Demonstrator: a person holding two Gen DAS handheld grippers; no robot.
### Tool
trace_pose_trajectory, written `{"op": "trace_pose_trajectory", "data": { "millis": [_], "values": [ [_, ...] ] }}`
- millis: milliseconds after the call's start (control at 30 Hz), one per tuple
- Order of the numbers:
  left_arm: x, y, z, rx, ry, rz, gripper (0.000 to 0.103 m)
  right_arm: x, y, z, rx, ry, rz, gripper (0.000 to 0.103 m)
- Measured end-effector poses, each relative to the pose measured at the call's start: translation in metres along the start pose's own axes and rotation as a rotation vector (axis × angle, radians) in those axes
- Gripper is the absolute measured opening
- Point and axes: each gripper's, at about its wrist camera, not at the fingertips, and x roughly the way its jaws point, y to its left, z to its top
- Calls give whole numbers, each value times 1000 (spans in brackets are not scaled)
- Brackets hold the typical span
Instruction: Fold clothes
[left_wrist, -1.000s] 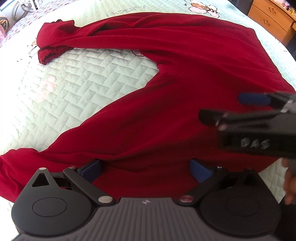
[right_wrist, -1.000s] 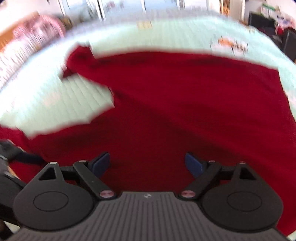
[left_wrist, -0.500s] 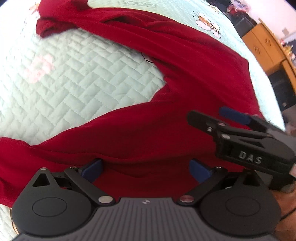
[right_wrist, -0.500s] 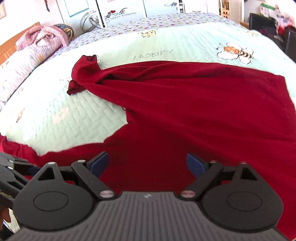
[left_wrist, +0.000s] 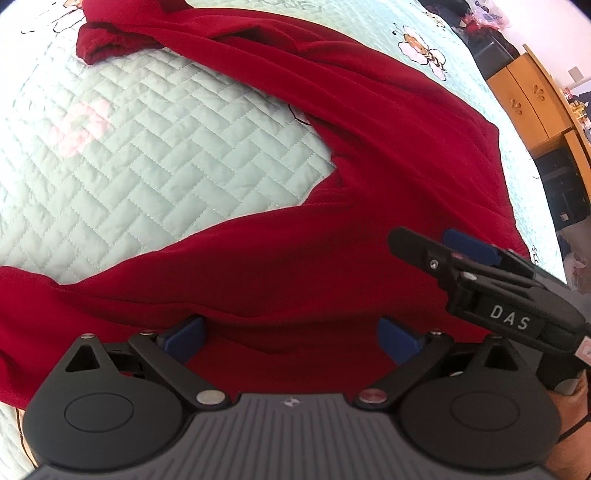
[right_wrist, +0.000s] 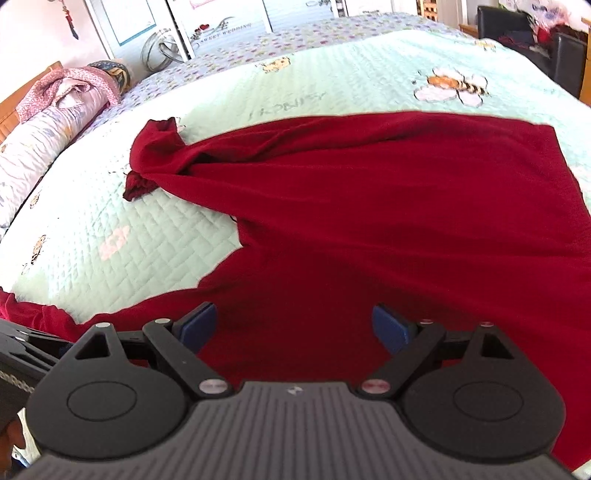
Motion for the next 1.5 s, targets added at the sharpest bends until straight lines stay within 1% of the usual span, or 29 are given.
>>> {"op": "trace_pose_trajectory", "data": {
  "millis": [200, 433, 500, 600, 767, 1067, 1133, 1200, 1233, 1267, 1300, 1333, 1367, 1433, 1467, 1500],
  "values": [
    [2, -5, 0, 22, 0, 24, 102, 3, -7, -7, -5, 21, -22, 91],
    [3, -1, 0, 17, -4, 3, 102, -2, -3, -1, -58, 7, -55, 91],
    [3, 0, 0, 15, -6, -7, 103, 7, -3, -1, -65, 66, -64, 91],
    [3, 1, -1, 19, -8, -17, 103, 11, 0, -2, -75, 85, -85, 91],
    [2, 3, -1, 24, -11, -32, 103, 5, 3, 3, -56, 53, -85, 91],
    [0, 5, -3, 23, -19, -48, 103, 6, -2, -5, -76, 83, -71, 91],
    [-3, 9, -4, 13, -27, -70, 102, 6, -3, -7, -81, 90, -67, 91],
    [-13, 23, -7, -30, -55, -134, 99, 6, -4, -9, -85, 97, -64, 92],
    [-22, 37, -8, -88, -79, -174, 92, 6, -4, -10, -88, 100, -62, 92],
    [-34, 54, -10, -156, -114, -207, 89, 6, -5, -11, -90, 104, -60, 92],
    [-49, 70, -14, -201, -168, -220, 89, 5, -5, -11, -80, 107, -61, 92],
    [-65, 86, -19, -231, -230, -222, 89, 1, -6, -10, -62, 103, -62, 92],
    [-81, 100, -26, -255, -287, -206, 89, -3, -6, -9, -46, 93, -61, 91],
    [-112, 127, -42, -294, -394, -147, 90, -11, 2, -7, -70, 51, -2, 87],
    [-123, 139, -51, -316, -426, -118, 91, -15, 7, -6, -87, 29, 34, 83],
    [-130, 150, -60, -341, -438, -97, 91, -17, 15, -4, -126, 6, 74, 82]
  ]
}}
